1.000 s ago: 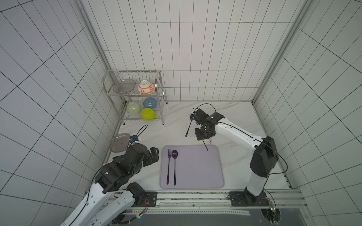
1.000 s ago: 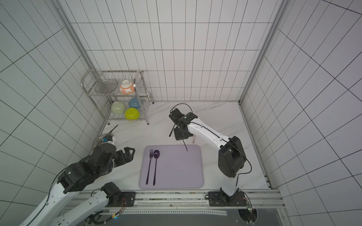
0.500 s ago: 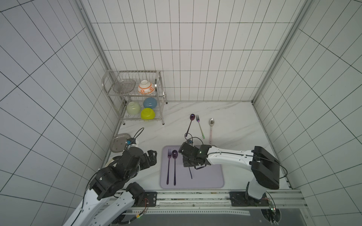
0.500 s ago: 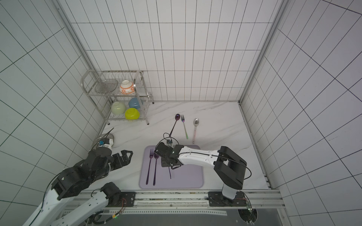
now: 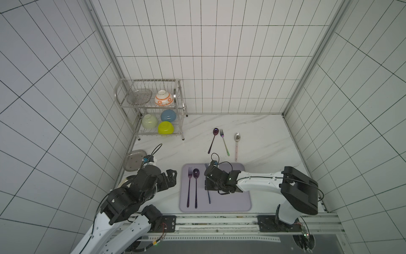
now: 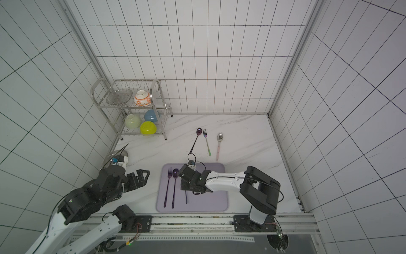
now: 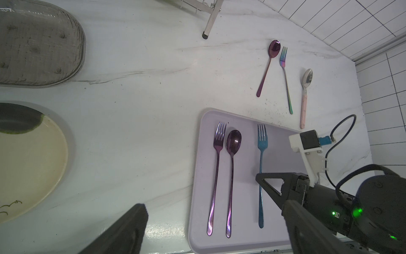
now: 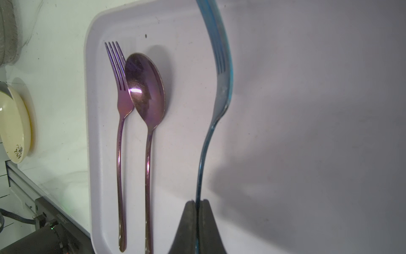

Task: Set the spoon and fork side by side
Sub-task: Place the fork on the tray.

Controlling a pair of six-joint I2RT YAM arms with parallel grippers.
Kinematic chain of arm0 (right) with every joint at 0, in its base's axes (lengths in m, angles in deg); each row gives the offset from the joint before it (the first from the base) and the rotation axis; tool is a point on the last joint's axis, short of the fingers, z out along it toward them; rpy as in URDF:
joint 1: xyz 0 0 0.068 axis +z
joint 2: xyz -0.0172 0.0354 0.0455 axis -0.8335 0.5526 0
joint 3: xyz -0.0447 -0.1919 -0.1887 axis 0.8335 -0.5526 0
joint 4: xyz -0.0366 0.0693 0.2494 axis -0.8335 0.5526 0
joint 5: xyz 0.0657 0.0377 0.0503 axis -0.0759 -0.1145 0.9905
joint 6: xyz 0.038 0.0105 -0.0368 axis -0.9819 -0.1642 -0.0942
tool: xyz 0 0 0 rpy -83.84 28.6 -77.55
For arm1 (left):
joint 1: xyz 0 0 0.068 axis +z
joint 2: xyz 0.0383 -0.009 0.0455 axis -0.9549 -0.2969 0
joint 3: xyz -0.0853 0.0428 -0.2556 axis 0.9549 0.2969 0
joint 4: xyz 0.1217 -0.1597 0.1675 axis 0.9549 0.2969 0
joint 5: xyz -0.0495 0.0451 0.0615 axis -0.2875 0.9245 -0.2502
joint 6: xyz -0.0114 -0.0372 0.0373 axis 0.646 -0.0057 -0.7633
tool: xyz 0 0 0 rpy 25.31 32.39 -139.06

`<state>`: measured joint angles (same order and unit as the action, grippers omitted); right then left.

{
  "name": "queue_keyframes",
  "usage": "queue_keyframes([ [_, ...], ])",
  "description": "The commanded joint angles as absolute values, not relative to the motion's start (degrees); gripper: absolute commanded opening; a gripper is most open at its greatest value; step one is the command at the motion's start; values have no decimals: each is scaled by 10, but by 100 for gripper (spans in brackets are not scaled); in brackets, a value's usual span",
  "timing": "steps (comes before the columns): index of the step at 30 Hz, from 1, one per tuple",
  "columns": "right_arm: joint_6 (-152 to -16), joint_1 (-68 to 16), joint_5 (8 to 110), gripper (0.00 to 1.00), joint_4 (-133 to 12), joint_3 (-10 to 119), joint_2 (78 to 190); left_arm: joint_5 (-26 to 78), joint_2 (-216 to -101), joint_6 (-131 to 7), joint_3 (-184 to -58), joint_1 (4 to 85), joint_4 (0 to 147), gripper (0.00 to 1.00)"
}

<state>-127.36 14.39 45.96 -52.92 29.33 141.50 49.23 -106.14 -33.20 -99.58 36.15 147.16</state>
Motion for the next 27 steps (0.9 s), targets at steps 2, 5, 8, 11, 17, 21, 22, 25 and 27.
queue_keyframes([
  [2, -1292, 150, 465, 0, -562, 276, 1401, 488, -1062, -340, -995, 364, 1461, 98],
  [5, -1298, 151, 466, 0, -565, 268, 1397, 488, -1062, -340, -995, 365, 1461, 98],
  [8, -1303, 152, 466, 0, -571, 258, 1391, 487, -1064, -341, -995, 364, 1460, 98],
  [11, -1306, 153, 468, 0, -574, 250, 1389, 487, -1066, -342, -995, 365, 1460, 98],
  [17, -1311, 154, 477, 0, -589, 239, 1396, 486, -1068, -341, -995, 364, 1459, 98],
  [21, -1317, 154, 475, 0, -598, 228, 1395, 487, -1071, -341, -995, 364, 1460, 98],
  [22, -1321, 153, 475, 0, -600, 223, 1394, 487, -1071, -341, -995, 364, 1460, 98],
  [25, -1330, 152, 477, 0, -615, 210, 1392, 487, -1070, -340, -995, 364, 1460, 99],
  [27, -1334, 150, 478, 2, -617, 204, 1392, 488, -1070, -340, -995, 365, 1461, 98],
])
